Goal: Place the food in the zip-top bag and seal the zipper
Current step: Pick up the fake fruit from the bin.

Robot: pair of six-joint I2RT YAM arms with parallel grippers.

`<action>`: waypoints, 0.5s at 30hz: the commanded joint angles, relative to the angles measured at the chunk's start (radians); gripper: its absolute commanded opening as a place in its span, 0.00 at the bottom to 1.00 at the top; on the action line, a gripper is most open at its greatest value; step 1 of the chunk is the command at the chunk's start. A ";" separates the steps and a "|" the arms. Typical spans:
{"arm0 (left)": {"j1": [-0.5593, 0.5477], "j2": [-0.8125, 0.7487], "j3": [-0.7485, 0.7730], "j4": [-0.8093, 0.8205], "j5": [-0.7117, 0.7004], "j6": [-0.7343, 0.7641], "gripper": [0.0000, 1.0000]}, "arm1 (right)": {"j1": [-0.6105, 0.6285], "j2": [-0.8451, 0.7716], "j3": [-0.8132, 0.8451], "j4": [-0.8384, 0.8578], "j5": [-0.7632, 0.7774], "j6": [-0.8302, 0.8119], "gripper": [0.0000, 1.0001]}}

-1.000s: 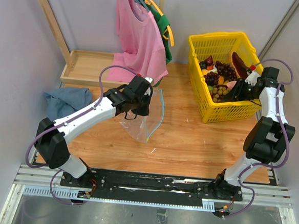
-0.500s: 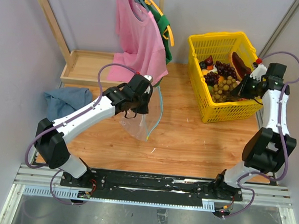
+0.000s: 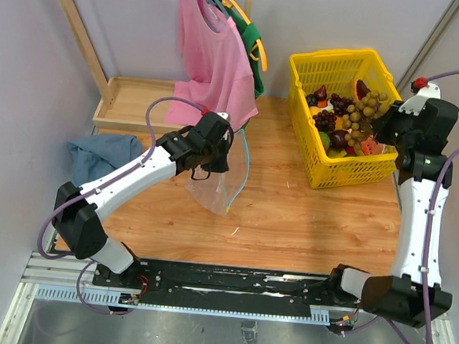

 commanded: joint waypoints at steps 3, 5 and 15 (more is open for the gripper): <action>0.027 -0.040 0.031 0.018 0.014 -0.061 0.00 | 0.105 -0.115 -0.016 0.095 0.097 0.056 0.01; 0.033 -0.046 0.024 0.024 0.018 -0.077 0.00 | 0.137 -0.146 -0.026 0.106 0.087 0.079 0.01; 0.060 -0.065 0.008 0.068 0.064 -0.176 0.00 | 0.348 -0.254 -0.098 0.217 0.078 0.235 0.01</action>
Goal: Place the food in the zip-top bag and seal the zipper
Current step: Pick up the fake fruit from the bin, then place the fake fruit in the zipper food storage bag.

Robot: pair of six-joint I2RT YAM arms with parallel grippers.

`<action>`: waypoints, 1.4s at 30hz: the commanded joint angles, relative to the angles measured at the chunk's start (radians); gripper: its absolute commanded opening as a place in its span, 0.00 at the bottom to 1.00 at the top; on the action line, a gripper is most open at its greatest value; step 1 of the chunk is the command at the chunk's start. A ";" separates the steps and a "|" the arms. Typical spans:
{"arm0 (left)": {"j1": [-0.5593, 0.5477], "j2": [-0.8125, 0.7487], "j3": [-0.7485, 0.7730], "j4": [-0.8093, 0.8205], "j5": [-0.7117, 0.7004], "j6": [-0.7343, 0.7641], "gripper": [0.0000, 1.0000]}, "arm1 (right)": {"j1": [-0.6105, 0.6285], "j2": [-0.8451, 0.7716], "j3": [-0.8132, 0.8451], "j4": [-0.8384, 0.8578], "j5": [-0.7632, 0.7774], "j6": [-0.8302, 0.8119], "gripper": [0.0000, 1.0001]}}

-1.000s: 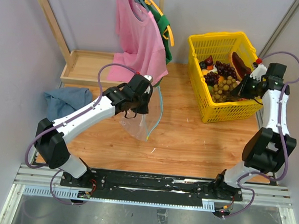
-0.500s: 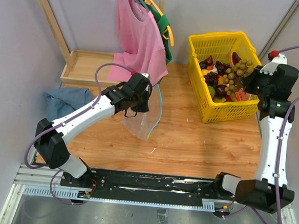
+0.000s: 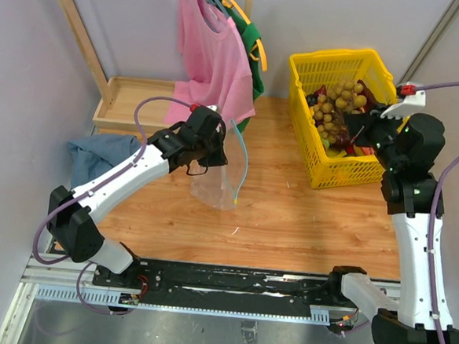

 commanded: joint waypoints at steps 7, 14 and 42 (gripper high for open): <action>0.014 -0.028 0.015 0.048 0.018 -0.147 0.00 | 0.357 -0.062 -0.112 0.206 0.150 0.140 0.01; 0.014 -0.046 0.005 0.059 0.004 -0.172 0.00 | 0.583 -0.020 -0.141 0.306 0.250 0.145 0.01; 0.029 -0.131 -0.057 0.120 0.033 -0.208 0.00 | 0.822 0.050 -0.360 0.422 0.418 0.082 0.01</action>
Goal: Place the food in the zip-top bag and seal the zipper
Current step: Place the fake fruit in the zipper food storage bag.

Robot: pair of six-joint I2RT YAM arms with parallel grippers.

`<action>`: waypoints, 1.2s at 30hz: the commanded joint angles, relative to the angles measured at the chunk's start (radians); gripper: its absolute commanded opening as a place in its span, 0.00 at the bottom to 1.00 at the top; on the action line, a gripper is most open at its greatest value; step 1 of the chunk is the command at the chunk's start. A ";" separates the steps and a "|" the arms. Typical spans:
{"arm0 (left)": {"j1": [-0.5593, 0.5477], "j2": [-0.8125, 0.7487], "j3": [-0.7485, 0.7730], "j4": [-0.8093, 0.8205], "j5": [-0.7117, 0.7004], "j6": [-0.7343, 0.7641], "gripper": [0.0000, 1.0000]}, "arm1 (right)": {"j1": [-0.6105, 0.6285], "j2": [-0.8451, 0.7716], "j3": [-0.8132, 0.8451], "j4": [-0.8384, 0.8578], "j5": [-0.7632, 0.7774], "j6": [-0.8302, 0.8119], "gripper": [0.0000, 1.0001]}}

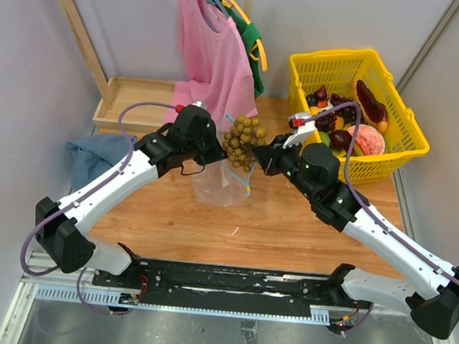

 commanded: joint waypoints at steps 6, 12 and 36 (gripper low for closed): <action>0.014 -0.058 -0.001 0.034 0.032 0.016 0.00 | 0.015 -0.016 -0.055 0.000 -0.048 -0.165 0.01; 0.015 -0.060 0.018 0.025 0.073 0.064 0.00 | 0.011 0.039 -0.023 -0.084 -0.099 -0.241 0.01; 0.014 -0.120 -0.006 0.039 0.202 0.332 0.00 | -0.112 0.281 0.164 -0.359 -0.344 -0.238 0.01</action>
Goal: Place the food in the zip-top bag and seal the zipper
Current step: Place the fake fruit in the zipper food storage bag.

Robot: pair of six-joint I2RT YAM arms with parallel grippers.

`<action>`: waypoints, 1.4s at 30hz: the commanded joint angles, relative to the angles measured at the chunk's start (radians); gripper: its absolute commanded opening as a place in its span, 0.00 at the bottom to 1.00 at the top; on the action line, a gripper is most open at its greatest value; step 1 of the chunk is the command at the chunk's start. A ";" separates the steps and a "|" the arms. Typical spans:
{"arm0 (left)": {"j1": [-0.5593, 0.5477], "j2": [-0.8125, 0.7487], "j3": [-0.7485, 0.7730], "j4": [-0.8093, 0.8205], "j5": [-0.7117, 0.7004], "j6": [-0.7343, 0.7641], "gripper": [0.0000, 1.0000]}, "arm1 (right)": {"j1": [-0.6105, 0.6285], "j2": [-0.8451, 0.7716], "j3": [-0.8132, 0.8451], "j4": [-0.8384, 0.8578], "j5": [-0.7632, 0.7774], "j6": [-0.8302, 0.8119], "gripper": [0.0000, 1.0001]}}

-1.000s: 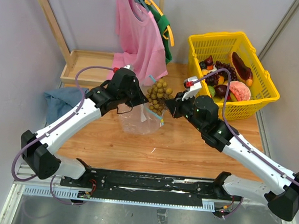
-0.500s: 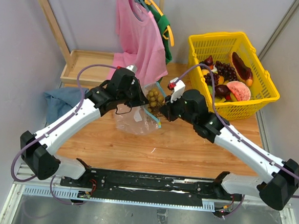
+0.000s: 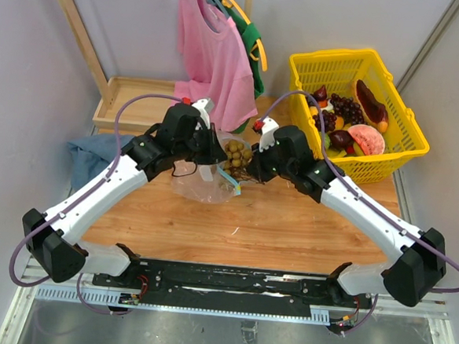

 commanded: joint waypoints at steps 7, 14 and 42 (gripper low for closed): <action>-0.045 0.017 0.009 0.058 0.114 0.064 0.00 | -0.016 0.017 -0.016 0.142 -0.222 0.093 0.01; -0.102 0.043 0.043 0.039 0.102 0.085 0.00 | -0.017 0.034 -0.031 0.227 -0.183 0.155 0.05; -0.120 -0.021 -0.062 0.130 0.145 0.110 0.00 | -0.140 0.036 -0.122 0.288 -0.434 0.156 0.40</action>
